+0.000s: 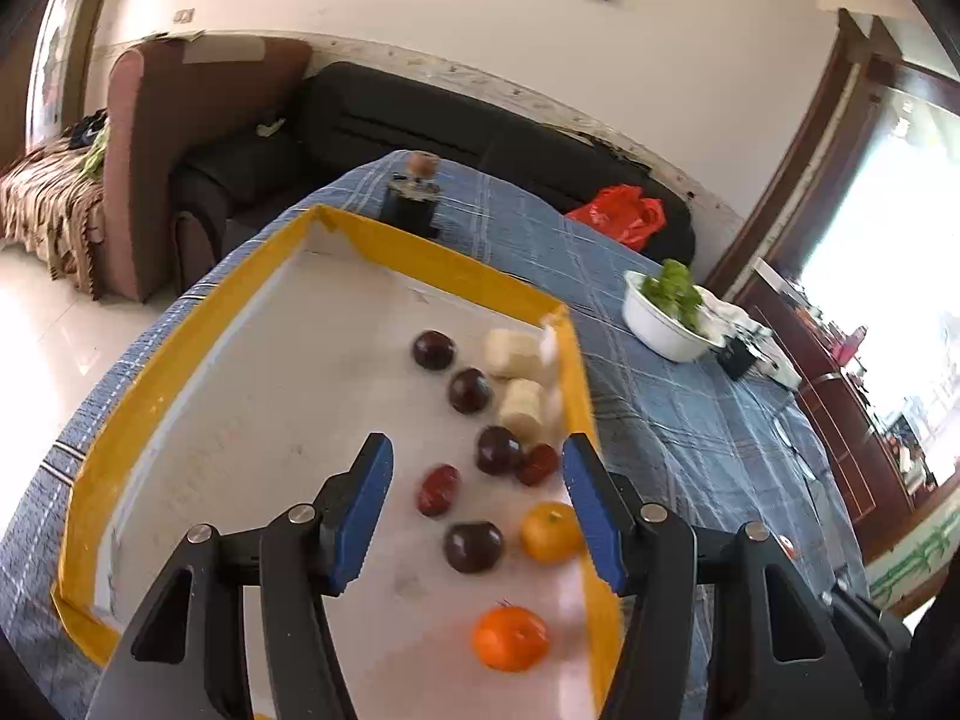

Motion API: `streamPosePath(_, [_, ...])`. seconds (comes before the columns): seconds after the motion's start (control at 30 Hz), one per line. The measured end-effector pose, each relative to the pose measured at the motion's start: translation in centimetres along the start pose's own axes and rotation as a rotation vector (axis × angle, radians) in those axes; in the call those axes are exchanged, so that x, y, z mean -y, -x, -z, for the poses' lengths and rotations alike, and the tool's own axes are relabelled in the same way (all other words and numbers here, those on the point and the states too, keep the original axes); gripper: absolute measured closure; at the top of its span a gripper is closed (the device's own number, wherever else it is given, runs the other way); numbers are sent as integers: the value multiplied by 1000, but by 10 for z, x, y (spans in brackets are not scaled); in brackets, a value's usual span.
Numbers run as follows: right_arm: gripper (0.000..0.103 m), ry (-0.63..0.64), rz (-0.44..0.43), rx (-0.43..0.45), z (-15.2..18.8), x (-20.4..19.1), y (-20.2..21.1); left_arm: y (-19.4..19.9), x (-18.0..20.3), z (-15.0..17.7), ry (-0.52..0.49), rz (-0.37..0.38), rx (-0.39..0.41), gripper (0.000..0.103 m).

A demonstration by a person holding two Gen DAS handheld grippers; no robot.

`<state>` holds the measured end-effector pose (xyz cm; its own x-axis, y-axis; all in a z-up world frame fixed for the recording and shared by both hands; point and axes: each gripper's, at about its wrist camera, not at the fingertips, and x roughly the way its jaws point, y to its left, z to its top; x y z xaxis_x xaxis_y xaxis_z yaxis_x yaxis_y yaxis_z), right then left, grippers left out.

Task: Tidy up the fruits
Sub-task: 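Grasp a tangerine with the left tool while the right tool moves to another tangerine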

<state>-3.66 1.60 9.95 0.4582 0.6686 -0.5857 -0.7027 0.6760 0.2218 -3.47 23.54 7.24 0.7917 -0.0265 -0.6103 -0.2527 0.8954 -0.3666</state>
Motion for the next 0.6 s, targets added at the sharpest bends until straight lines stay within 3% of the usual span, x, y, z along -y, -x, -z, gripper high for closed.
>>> streamPosePath(0.1, [51, -61, -7, 16, 1, 22, 17, 5, 20, 7, -45, 24, 0, 45])
streamPosePath(0.23, [51, -142, 0, 38, 4, 59, 39, 8, 53, 20, -116, 69, -16, 33])
streamPosePath(0.47, [51, -237, 146, 62, 8, 132, 79, -5, 115, 48, -251, 152, -106, 33])
streamPosePath(0.6, [51, -376, 186, 60, 25, 184, 85, -19, 145, 67, -309, 199, -172, 36])
